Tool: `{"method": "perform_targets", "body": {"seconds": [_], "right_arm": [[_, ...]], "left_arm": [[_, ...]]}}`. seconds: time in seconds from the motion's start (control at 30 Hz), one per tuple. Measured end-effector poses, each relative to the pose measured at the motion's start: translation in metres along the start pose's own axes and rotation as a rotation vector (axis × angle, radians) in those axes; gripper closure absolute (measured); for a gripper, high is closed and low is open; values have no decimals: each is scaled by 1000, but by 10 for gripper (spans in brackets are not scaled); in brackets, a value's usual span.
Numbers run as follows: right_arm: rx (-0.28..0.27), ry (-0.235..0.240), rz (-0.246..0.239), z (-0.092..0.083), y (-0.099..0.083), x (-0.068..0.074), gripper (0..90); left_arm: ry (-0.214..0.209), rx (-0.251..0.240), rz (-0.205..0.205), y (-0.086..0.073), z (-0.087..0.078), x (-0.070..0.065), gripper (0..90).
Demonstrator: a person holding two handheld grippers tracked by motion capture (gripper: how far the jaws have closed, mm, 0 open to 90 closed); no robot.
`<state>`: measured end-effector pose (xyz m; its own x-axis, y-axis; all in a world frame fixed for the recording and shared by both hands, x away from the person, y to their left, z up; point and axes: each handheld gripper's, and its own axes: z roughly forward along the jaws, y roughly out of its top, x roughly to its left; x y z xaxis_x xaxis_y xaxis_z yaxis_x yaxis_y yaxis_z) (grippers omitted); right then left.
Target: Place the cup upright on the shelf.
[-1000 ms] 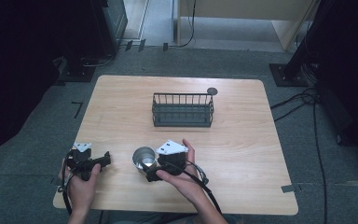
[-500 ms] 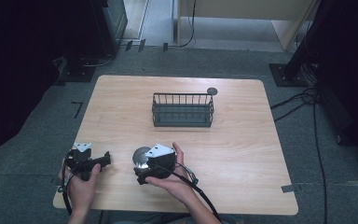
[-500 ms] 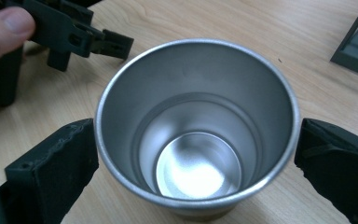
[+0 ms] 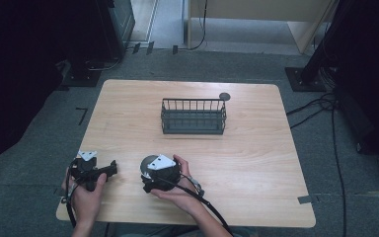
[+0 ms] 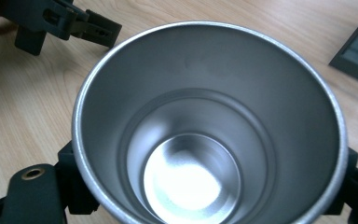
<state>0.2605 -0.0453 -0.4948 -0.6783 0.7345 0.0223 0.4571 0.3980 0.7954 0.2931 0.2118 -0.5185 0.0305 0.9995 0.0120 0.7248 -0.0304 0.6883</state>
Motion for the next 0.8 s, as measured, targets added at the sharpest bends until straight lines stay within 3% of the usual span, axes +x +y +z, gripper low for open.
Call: {"method": "perform_targets", "body": {"seconds": [0.13,0.23,0.8], "right_arm": [[-11,-24,-20,-2,-1,1,182],[-25,-27,-6,-6,0,-1,182],[-64,-99,58,-38,7,-34,182]], "left_arm": [[-1,0,0,0,0,0,0],[-1,0,0,0,0,0,0],[0,0,0,0,0,0,0]]}}
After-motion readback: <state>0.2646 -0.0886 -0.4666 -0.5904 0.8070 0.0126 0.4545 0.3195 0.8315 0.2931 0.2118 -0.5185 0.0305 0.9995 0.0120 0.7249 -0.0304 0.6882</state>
